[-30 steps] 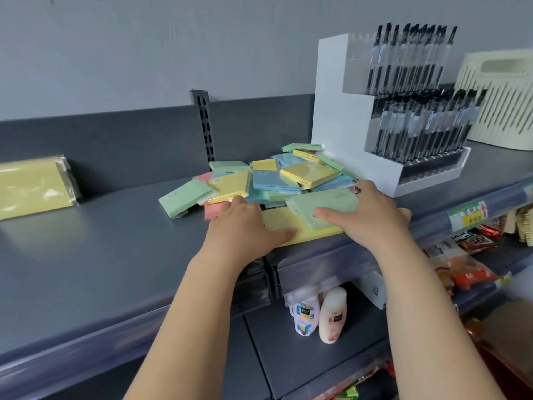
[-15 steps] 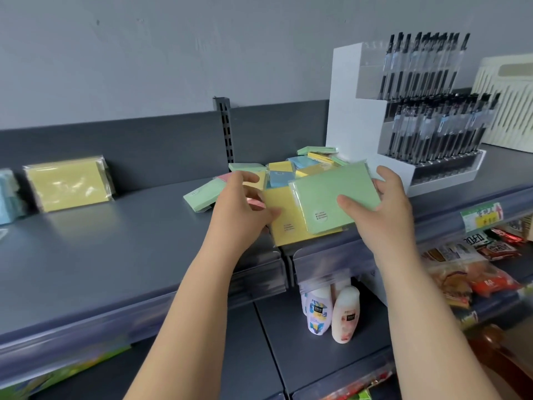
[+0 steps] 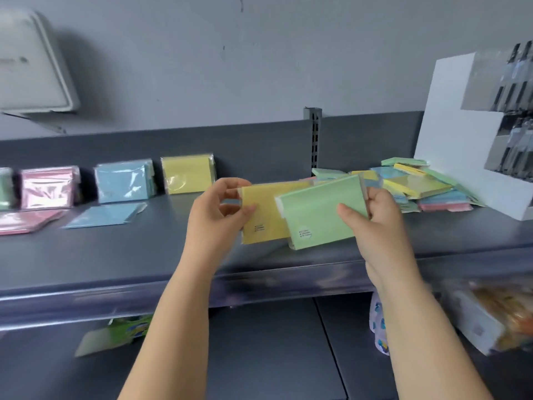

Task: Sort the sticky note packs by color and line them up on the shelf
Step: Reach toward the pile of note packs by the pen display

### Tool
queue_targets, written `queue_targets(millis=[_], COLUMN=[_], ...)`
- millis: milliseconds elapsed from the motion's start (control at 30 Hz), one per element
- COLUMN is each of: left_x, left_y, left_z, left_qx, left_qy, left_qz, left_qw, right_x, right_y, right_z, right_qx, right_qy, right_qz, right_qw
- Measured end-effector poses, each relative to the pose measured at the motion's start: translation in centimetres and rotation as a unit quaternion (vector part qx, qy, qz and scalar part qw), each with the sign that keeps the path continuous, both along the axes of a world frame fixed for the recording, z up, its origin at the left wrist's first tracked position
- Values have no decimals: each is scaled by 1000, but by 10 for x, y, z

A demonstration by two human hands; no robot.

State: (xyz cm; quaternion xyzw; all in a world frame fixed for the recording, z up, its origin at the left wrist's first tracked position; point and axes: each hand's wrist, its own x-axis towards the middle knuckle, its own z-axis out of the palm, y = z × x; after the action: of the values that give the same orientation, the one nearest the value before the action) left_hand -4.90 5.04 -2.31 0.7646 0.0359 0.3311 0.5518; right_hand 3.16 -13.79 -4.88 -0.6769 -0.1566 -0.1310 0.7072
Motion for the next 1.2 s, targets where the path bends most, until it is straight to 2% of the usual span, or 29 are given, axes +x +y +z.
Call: queue_targets(millis=[167, 367, 567, 833, 1200], left_x=[-30, -53, -41, 8, 65], left_y=[48, 103, 157, 209, 245], left_z=[0, 1, 11, 30, 37], left_qx=[-5, 9, 107, 308, 389], left_qy=[-1, 12, 71, 153, 204], left_qz=[46, 58, 62, 49, 105], left_qw=[999, 998, 990, 938, 892], right_x=[-20, -40, -51, -56, -45], right_y=[44, 105, 154, 184, 195], right_z=[8, 10, 14, 16, 24], right_qx=[31, 38, 23, 12, 18], right_qy=[-5, 3, 15, 42, 90], right_qz=[29, 72, 63, 40, 67], right_qw=[999, 997, 998, 998, 994])
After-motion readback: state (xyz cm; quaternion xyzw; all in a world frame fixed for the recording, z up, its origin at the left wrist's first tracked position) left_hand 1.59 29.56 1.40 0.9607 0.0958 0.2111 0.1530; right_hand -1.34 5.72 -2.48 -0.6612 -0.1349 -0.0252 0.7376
